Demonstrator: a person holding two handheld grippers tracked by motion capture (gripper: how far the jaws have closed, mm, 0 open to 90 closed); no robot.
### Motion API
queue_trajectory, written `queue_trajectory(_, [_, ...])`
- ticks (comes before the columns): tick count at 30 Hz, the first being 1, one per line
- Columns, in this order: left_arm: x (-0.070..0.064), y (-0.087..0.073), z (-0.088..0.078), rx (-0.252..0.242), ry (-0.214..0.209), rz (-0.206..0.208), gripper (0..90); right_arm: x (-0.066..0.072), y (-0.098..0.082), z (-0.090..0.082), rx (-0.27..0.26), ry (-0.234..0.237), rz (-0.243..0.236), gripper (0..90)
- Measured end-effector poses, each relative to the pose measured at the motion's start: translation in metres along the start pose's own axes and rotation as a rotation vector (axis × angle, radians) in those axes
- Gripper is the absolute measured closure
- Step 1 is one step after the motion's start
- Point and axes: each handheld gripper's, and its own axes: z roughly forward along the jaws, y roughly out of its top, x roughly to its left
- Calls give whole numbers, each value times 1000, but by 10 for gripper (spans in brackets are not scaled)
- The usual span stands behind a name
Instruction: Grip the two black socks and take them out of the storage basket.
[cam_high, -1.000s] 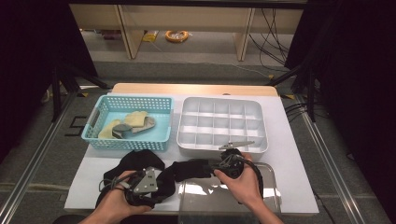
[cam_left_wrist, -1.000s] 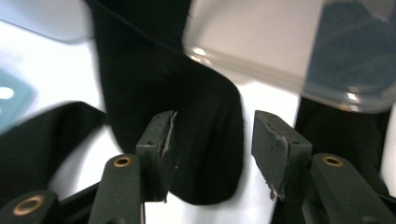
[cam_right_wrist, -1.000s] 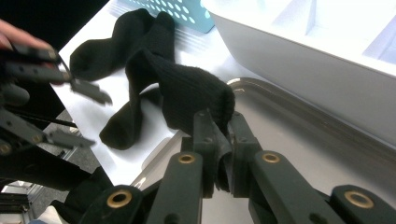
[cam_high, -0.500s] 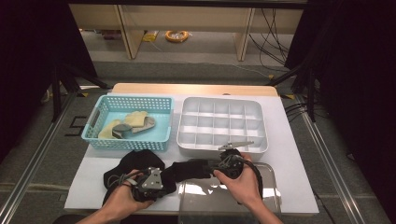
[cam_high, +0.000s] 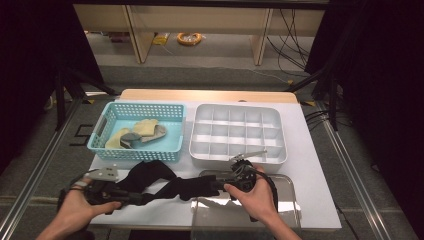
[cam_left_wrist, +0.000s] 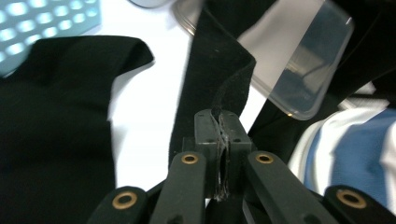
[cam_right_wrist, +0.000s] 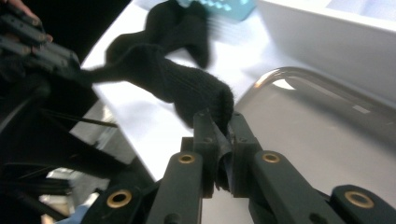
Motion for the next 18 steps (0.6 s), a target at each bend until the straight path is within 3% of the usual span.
queue_trajectory(2, [4, -3, -12, -30, -1, -48, 876, 5, 0, 1, 25, 42, 32, 855])
queue_trajectory(3, [6, -6, -15, -40, -16, -64, 875, 4, 1, 3, 18, 38, 9, 855])
queue_trajectory(5, [12, -11, -20, -30, -50, -118, 876, 7, 1, 5, 36, 65, 17, 855])
queue_trajectory(7, [20, -20, -19, 11, -65, -168, 875, 9, 0, 8, 57, 76, 19, 855])
queue_trajectory(8, [24, -21, -19, 33, -60, -172, 875, 11, 0, 10, 89, 79, 42, 854])
queue_trajectory(11, [34, -28, -11, 59, -38, -213, 875, 8, 0, 16, 109, 84, 32, 853])
queue_trajectory(13, [39, -30, -7, 72, 18, -225, 874, 6, 1, 20, 122, 45, 40, 849])
queue_trajectory(15, [46, -31, -2, 85, 43, -258, 873, 3, 1, 23, 118, 17, 43, 843])
queue_trajectory(16, [49, -30, -2, 101, 33, -279, 873, 3, 2, 24, 116, 14, 58, 840])
queue_trajectory(18, [54, -29, -2, 90, 51, -295, 872, 0, 2, 26, 104, -18, 35, 832])
